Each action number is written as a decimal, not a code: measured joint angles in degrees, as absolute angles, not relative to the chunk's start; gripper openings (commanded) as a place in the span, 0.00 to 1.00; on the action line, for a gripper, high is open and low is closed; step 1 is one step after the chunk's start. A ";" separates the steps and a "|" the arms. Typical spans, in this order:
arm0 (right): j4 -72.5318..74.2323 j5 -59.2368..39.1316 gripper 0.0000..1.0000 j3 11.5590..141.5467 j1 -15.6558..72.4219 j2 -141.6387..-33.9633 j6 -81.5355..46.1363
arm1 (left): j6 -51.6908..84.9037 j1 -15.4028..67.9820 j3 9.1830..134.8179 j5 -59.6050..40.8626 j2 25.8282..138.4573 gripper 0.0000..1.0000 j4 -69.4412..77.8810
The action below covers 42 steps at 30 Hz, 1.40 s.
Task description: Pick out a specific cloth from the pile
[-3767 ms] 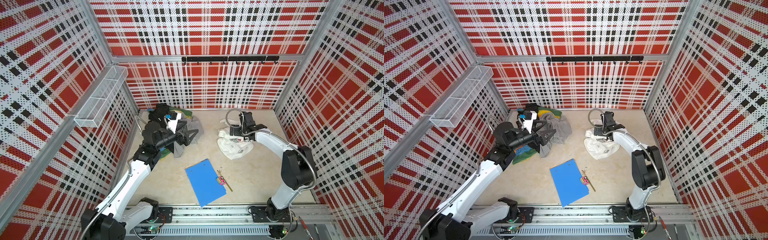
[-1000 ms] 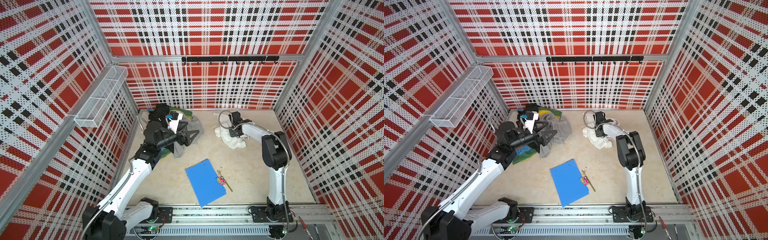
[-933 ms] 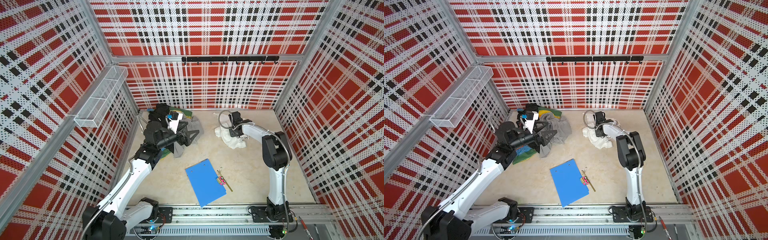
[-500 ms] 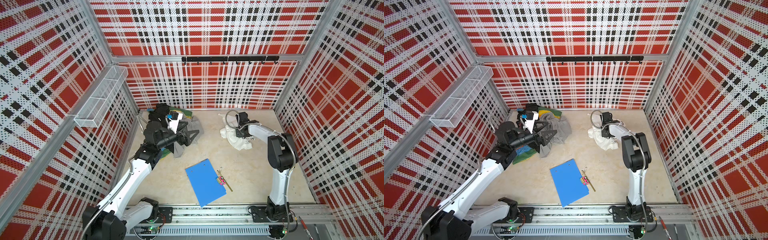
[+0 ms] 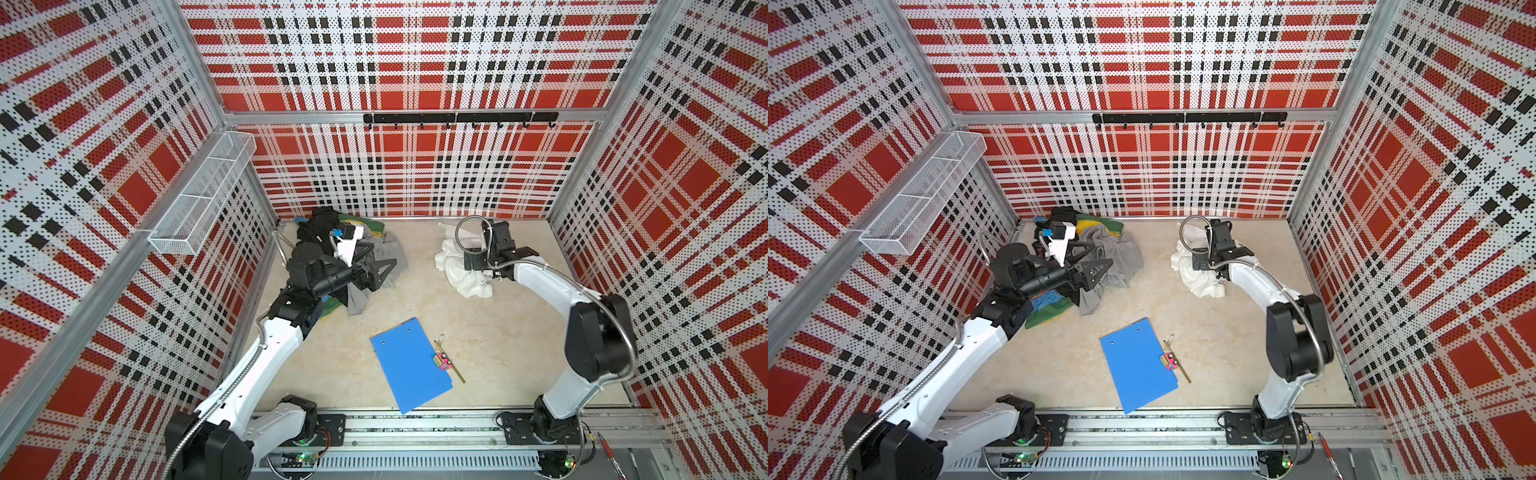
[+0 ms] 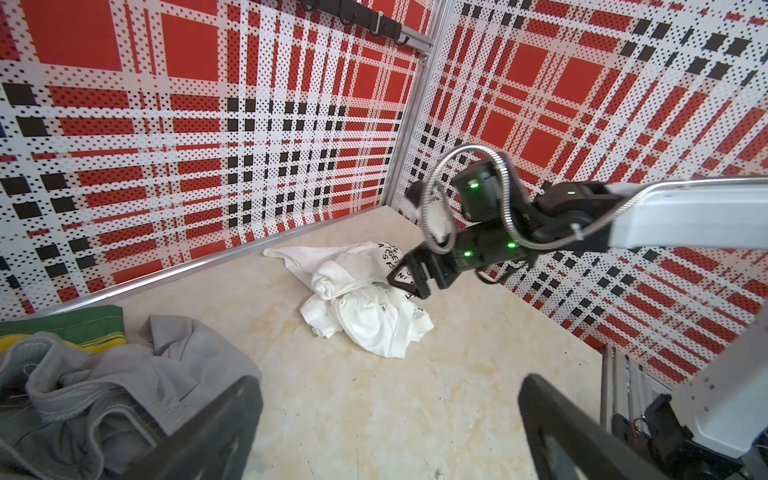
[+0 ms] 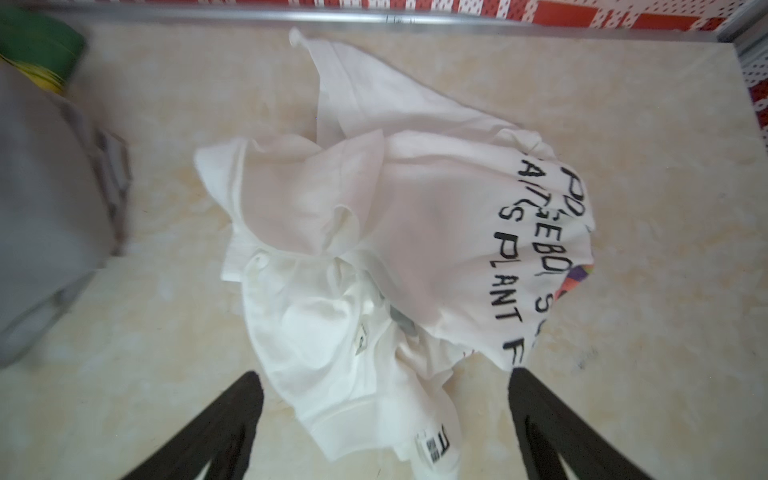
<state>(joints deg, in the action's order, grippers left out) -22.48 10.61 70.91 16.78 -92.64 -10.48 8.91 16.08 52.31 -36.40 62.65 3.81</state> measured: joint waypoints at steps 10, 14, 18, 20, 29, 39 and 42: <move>-14.66 10.48 1.00 54.61 16.75 -65.49 -10.48 | 8.84 16.21 50.46 -27.59 62.00 0.99 2.94; -6.72 10.72 1.00 41.30 16.75 -52.75 -10.20 | 9.96 16.21 45.47 -21.32 59.00 0.99 2.48; 2.02 11.60 1.00 28.84 16.75 -43.31 -9.02 | 11.00 16.23 40.03 -13.34 55.75 0.99 2.04; 4.27 11.55 1.00 25.06 16.75 -41.23 -8.14 | 11.42 16.23 37.30 -9.39 54.28 0.99 2.13; 9.32 13.19 1.00 19.42 16.75 -40.12 -5.93 | 7.29 16.05 23.40 6.26 53.47 0.99 9.93; 15.33 16.19 1.00 16.16 16.45 -43.97 -4.51 | -1.74 7.70 17.39 11.62 71.44 0.99 36.01; 18.06 17.85 1.00 14.48 15.46 -46.92 -3.92 | -2.68 6.02 16.95 10.85 77.19 0.99 44.84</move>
